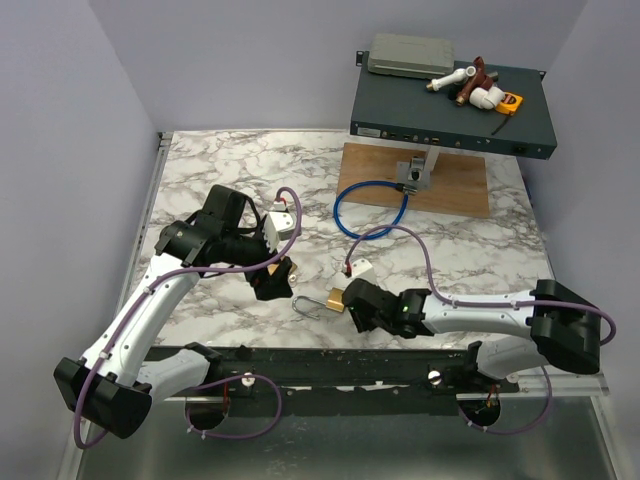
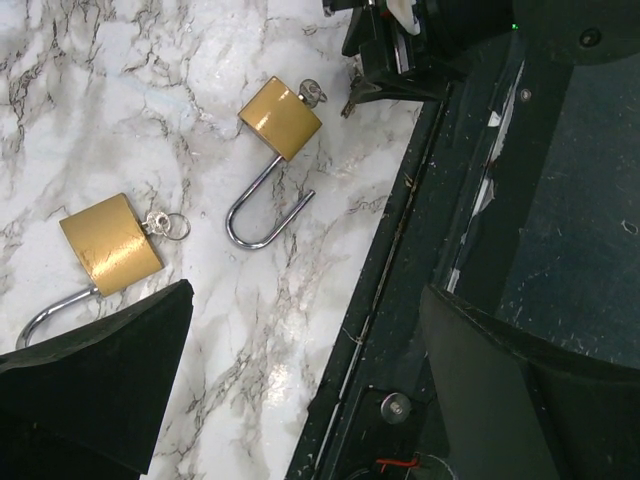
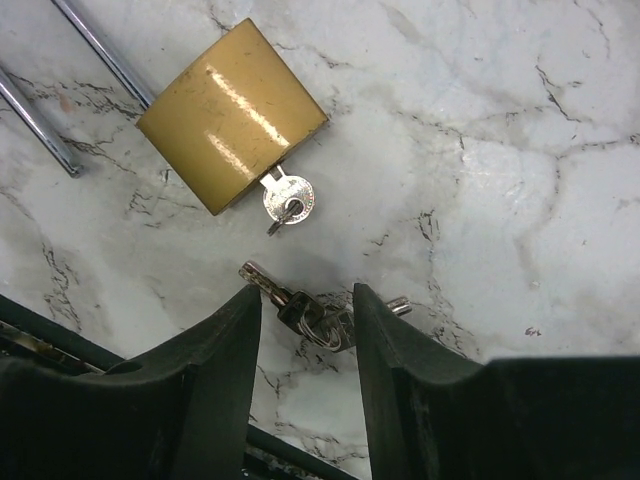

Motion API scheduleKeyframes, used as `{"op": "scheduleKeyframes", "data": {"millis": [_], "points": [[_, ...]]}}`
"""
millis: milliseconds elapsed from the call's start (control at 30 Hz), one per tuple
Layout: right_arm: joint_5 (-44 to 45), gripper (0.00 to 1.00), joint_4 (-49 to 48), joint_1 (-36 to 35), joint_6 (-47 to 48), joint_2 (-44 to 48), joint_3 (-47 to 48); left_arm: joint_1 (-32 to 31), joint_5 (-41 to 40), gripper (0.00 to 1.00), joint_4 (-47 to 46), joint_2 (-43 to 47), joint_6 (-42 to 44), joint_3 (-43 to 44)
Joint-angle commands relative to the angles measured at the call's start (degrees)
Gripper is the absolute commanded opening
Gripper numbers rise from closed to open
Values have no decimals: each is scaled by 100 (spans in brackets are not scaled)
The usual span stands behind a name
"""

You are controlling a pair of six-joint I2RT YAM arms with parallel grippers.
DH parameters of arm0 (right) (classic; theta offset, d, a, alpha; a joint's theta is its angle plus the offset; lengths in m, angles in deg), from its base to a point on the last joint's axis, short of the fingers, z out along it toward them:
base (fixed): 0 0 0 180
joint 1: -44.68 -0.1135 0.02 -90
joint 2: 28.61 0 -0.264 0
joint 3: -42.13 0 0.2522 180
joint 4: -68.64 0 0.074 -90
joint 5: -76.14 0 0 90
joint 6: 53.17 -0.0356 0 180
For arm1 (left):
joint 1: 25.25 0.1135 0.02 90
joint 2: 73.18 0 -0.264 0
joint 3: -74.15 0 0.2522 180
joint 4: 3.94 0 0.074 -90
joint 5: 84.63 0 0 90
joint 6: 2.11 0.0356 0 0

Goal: Unlock with the key
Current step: Pick up the key from the center of the board.

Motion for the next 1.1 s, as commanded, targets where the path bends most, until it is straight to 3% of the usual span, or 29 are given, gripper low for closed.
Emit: {"op": "scheduleKeyframes", "data": {"millis": [0, 633, 833, 933, 1067], "points": [[-109, 45, 10, -34, 41, -156, 147, 32, 92, 94, 48, 45, -41, 182], [-505, 31, 274, -38, -772, -307, -95, 36, 177, 94, 83, 117, -103, 187], [-266, 15, 438, -38, -957, -293, -62, 36, 175, 94, 44, 110, -130, 162], [-138, 1, 512, -38, -1068, -238, -46, 36, 189, 94, 26, 109, -142, 156], [-127, 1, 452, -33, -1145, -32, -58, 36, 240, 93, 57, 113, -142, 145]]}}
